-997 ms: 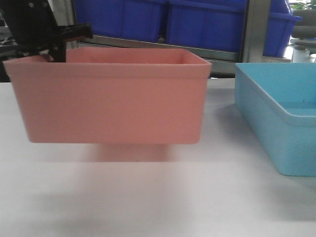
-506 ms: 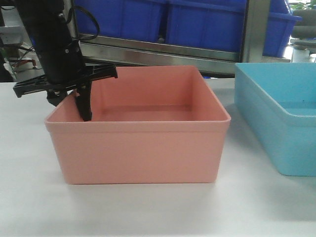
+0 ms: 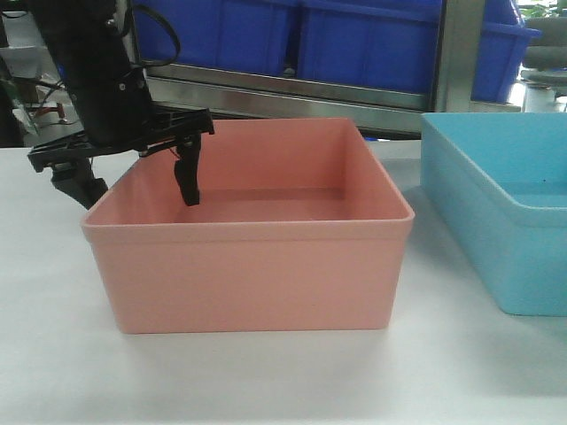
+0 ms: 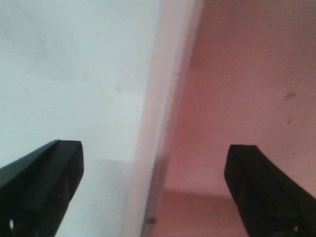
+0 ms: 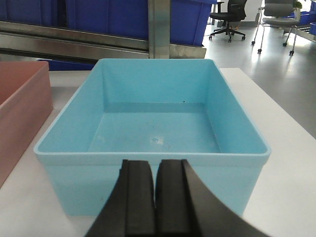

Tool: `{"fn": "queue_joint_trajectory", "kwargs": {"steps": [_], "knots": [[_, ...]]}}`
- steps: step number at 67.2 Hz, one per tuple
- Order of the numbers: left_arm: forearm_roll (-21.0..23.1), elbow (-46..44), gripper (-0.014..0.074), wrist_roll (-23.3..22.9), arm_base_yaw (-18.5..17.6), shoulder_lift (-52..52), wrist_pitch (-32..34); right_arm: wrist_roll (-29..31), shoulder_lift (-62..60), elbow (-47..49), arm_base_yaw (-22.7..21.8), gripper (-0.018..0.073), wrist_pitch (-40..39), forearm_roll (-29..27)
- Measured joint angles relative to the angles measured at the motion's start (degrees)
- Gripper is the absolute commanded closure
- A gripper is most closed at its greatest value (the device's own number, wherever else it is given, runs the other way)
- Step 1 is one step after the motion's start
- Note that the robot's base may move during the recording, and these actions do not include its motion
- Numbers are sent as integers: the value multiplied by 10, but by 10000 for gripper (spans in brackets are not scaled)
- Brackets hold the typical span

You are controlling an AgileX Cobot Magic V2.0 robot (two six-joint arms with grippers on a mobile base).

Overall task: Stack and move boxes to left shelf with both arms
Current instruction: 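Open the left gripper and lift it away from the pink bin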

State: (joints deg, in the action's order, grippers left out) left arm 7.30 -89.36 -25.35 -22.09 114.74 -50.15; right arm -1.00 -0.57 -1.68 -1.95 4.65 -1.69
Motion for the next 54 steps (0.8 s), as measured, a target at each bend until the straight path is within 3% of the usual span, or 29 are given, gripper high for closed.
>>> {"fn": "queue_joint_trajectory", "kwargs": {"steps": [11,28,43,54], "knots": [[-9,-9,197,26,0,-47,-6,0,0,0,0,504,0,0],[-80,24,430,133,0,-178,-19,0,0,0,0,504,0,0],[-106,168,610,143,31,-310,21,0,0,0,0,504,0,0],[-116,305,606,143,62,-434,101,0,0,0,0,504,0,0]]}}
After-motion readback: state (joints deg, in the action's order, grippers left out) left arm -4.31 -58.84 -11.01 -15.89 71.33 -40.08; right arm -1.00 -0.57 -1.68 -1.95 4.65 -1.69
